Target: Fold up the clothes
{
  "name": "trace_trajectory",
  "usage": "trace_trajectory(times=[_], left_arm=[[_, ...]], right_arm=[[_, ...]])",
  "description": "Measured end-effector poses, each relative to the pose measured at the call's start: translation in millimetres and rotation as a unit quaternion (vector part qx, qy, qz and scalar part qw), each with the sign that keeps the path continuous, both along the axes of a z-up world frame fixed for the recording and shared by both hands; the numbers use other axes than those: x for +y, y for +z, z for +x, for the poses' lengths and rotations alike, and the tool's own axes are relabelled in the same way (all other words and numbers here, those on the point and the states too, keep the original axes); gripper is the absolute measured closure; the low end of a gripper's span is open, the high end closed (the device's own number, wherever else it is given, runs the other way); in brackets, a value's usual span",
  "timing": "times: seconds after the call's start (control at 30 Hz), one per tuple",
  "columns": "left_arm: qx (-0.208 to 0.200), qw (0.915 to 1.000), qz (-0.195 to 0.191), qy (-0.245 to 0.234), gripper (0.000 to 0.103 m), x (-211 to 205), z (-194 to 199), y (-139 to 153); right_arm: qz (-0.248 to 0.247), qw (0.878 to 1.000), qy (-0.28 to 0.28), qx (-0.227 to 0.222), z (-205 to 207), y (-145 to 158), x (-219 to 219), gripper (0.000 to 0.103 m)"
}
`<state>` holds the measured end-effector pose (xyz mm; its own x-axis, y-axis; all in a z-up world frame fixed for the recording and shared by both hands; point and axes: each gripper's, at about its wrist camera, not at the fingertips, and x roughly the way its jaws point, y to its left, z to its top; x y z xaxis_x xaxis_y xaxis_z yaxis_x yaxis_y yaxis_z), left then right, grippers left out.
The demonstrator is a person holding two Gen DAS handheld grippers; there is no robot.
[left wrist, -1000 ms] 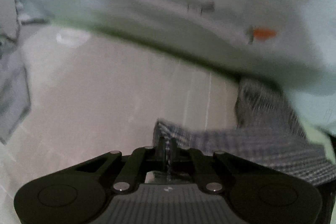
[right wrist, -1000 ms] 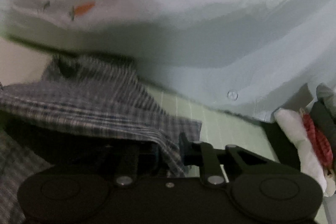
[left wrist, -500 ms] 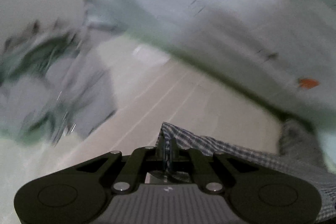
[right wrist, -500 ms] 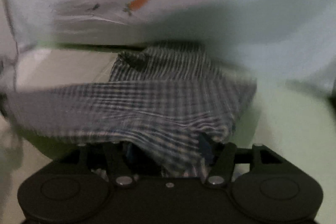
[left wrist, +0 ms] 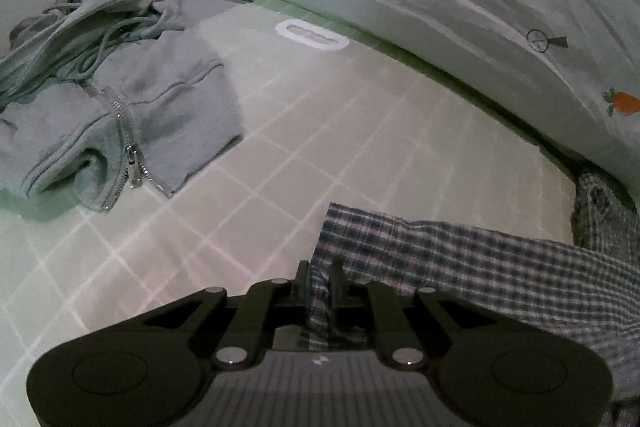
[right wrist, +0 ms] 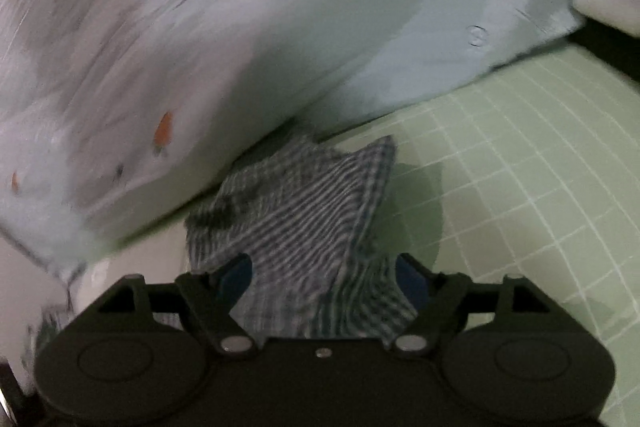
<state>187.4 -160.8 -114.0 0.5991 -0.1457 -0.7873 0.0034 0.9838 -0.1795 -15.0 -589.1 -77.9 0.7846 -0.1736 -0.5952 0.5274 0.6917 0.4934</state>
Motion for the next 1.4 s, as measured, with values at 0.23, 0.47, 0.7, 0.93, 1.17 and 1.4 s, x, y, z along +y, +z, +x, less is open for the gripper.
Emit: trace_trajectory(times=[0.23,0.47,0.7,0.93,1.17,1.4], left_arm=[[0.001,0.9999,-0.014,-0.004,0.076,1.0,0.5,1.6],[-0.005,0.9992,-0.039,-0.011,0.044,-6.5,5.1,1.3],[-0.032,0.9967,-0.038,-0.065,0.097,-16.3,12.6,10.7],[-0.106,0.9922,-0.025,-0.062,0.097,-21.9,20.1,41.5],[-0.046,0.9977,-0.028,-0.042,0.095,-19.6,24.7,7.5],[-0.024,0.9986,-0.041,-0.025,0.092,-10.7,22.1,-5.3]], right_arm=[[-0.037,0.999,0.0,0.029,26.4,-6.1,-13.2,0.036],[0.016,0.998,-0.001,0.061,78.1,-36.2,-52.8,0.043],[0.022,1.0,0.018,0.007,94.5,-26.6,-74.3,0.1],[-0.067,0.996,0.051,0.043,125.7,-24.8,-67.1,0.101],[-0.057,0.992,0.042,0.105,140.8,-59.8,-70.9,0.084],[-0.094,0.99,-0.012,0.105,85.6,-40.0,-61.7,0.015]])
